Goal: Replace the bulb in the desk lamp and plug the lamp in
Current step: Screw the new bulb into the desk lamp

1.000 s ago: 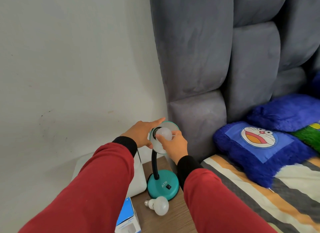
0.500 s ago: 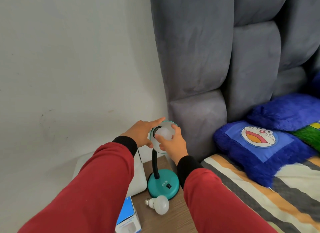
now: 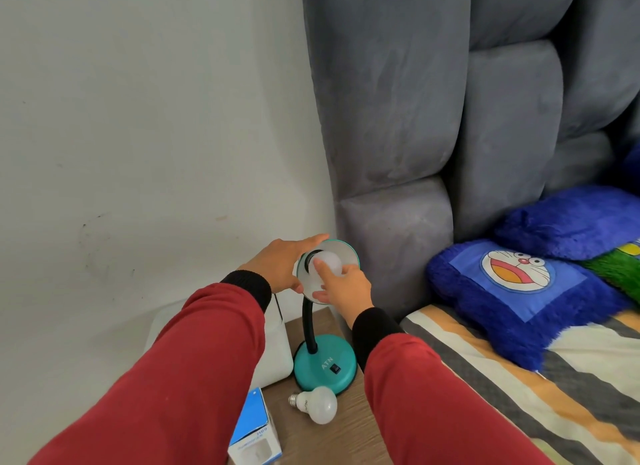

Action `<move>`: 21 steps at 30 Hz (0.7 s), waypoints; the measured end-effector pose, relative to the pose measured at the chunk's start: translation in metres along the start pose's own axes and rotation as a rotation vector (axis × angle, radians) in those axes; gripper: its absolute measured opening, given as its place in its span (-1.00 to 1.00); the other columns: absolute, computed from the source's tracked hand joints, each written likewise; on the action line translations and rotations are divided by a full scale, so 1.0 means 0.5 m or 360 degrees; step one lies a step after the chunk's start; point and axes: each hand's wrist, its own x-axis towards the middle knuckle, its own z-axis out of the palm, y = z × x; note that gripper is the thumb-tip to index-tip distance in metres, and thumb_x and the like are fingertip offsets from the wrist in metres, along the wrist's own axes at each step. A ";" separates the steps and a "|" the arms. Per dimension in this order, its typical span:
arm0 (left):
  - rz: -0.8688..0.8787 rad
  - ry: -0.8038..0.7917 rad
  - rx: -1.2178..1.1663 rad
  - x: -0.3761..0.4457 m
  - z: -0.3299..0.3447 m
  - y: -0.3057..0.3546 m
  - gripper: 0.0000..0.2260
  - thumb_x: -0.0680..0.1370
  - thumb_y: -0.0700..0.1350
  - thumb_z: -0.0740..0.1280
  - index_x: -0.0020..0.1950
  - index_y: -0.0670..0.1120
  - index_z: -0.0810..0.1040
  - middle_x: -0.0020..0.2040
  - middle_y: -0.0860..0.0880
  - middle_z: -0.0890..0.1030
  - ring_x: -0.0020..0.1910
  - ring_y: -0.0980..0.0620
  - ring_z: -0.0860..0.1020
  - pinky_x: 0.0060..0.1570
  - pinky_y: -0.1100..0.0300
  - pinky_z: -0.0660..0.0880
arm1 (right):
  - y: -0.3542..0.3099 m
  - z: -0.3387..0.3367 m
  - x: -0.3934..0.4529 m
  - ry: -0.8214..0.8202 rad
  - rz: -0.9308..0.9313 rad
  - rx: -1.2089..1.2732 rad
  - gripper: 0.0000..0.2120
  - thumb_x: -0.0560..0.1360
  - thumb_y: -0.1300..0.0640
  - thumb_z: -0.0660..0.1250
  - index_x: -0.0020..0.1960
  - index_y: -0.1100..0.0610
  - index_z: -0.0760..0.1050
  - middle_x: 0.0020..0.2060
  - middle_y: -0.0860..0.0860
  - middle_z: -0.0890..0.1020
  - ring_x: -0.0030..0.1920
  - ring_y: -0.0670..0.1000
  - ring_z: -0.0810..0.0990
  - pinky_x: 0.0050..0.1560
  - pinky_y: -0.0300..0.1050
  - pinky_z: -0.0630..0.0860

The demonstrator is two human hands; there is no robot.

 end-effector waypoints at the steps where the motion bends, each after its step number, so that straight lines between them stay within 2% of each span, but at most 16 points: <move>1: 0.0000 0.0000 -0.0004 -0.002 -0.001 0.001 -0.11 0.41 -0.25 0.48 0.55 0.14 0.02 0.39 -0.03 0.45 0.34 -0.04 0.43 0.32 0.16 0.34 | -0.002 0.000 0.001 0.0003 0.0025 -0.0087 -0.33 0.41 -0.19 0.37 0.32 0.25 0.36 0.17 0.17 0.56 0.02 0.09 0.64 -0.09 -0.12 0.64; 3: 0.0001 0.0003 -0.0012 -0.005 -0.001 0.001 -0.11 0.41 -0.26 0.48 0.55 0.15 0.02 0.39 -0.03 0.46 0.34 -0.04 0.43 0.32 0.16 0.34 | -0.004 -0.001 0.000 -0.0014 0.0008 -0.0129 -0.32 0.43 -0.18 0.36 0.35 0.25 0.34 0.22 0.17 0.54 -0.03 0.06 0.63 -0.07 -0.16 0.63; 5: 0.0007 0.0010 -0.0007 -0.005 0.001 0.000 -0.10 0.41 -0.26 0.49 0.55 0.15 0.03 0.38 -0.02 0.46 0.34 -0.04 0.44 0.31 0.16 0.35 | -0.003 -0.007 -0.007 -0.0103 0.0029 0.0084 -0.27 0.43 -0.01 0.43 0.46 0.16 0.19 0.29 0.17 0.44 -0.05 0.06 0.65 0.02 -0.13 0.62; 7: 0.0011 0.0017 0.0008 -0.006 0.002 -0.001 -0.10 0.40 -0.25 0.49 0.55 0.14 0.03 0.38 -0.02 0.47 0.33 -0.04 0.45 0.31 0.16 0.36 | 0.001 -0.006 -0.005 -0.0140 0.0022 0.0166 -0.30 0.41 0.14 0.45 0.43 0.07 0.16 0.26 0.19 0.42 0.03 0.12 0.63 0.06 -0.06 0.62; 9: 0.0021 0.0019 0.0010 -0.005 0.003 -0.001 -0.10 0.40 -0.25 0.49 0.55 0.14 0.03 0.37 -0.03 0.47 0.32 -0.04 0.45 0.29 0.17 0.36 | 0.003 0.001 -0.004 -0.0067 0.0063 0.0181 -0.42 0.40 0.04 0.45 0.30 0.13 0.25 0.20 0.18 0.48 0.07 0.15 0.62 0.04 -0.02 0.64; 11: 0.0022 0.0015 -0.0010 -0.006 0.002 -0.001 -0.11 0.40 -0.26 0.48 0.55 0.14 0.04 0.37 -0.03 0.47 0.33 -0.05 0.44 0.30 0.17 0.35 | 0.000 0.002 -0.005 -0.0032 0.0088 0.0010 -0.36 0.38 -0.15 0.41 0.26 0.24 0.33 0.13 0.17 0.56 0.06 0.12 0.63 -0.03 -0.07 0.62; 12: 0.0022 0.0017 -0.0017 -0.006 0.002 -0.001 -0.11 0.40 -0.26 0.48 0.55 0.14 0.04 0.38 -0.03 0.47 0.33 -0.05 0.44 0.30 0.17 0.35 | -0.003 -0.001 -0.005 -0.0032 0.0071 -0.0079 -0.33 0.39 -0.18 0.38 0.29 0.26 0.35 0.12 0.15 0.57 0.05 0.09 0.62 -0.08 -0.12 0.59; 13: 0.0024 0.0019 -0.0018 -0.006 0.002 -0.001 -0.11 0.40 -0.26 0.48 0.55 0.14 0.04 0.38 -0.02 0.47 0.33 -0.04 0.44 0.30 0.18 0.35 | -0.002 -0.003 -0.005 -0.0015 0.0043 -0.0063 -0.32 0.41 -0.16 0.39 0.34 0.25 0.32 0.14 0.14 0.55 0.04 0.09 0.62 -0.10 -0.14 0.59; 16: 0.0019 0.0022 -0.0013 -0.007 0.003 -0.002 -0.11 0.40 -0.27 0.48 0.55 0.14 0.04 0.36 -0.02 0.48 0.31 -0.04 0.46 0.28 0.19 0.37 | -0.001 -0.003 -0.006 -0.0127 0.0078 0.0202 -0.31 0.41 0.07 0.46 0.41 0.09 0.19 0.22 0.16 0.44 0.05 0.15 0.65 0.07 -0.02 0.63; 18: 0.0021 0.0020 -0.0002 -0.006 0.004 -0.002 -0.11 0.40 -0.26 0.48 0.55 0.14 0.03 0.38 -0.02 0.47 0.32 -0.04 0.45 0.29 0.18 0.36 | -0.002 0.004 -0.004 -0.0115 0.0115 0.0174 -0.33 0.36 -0.01 0.46 0.35 0.18 0.27 0.18 0.21 0.52 0.05 0.18 0.66 0.08 0.02 0.63; 21: 0.0016 0.0024 -0.0009 -0.007 0.004 -0.004 -0.11 0.41 -0.26 0.48 0.55 0.16 0.03 0.41 -0.02 0.44 0.34 -0.04 0.43 0.32 0.17 0.34 | -0.005 0.006 -0.005 -0.0118 0.0180 0.0115 -0.36 0.42 -0.20 0.34 0.22 0.33 0.45 -0.06 0.22 0.66 0.01 0.21 0.68 0.09 0.06 0.62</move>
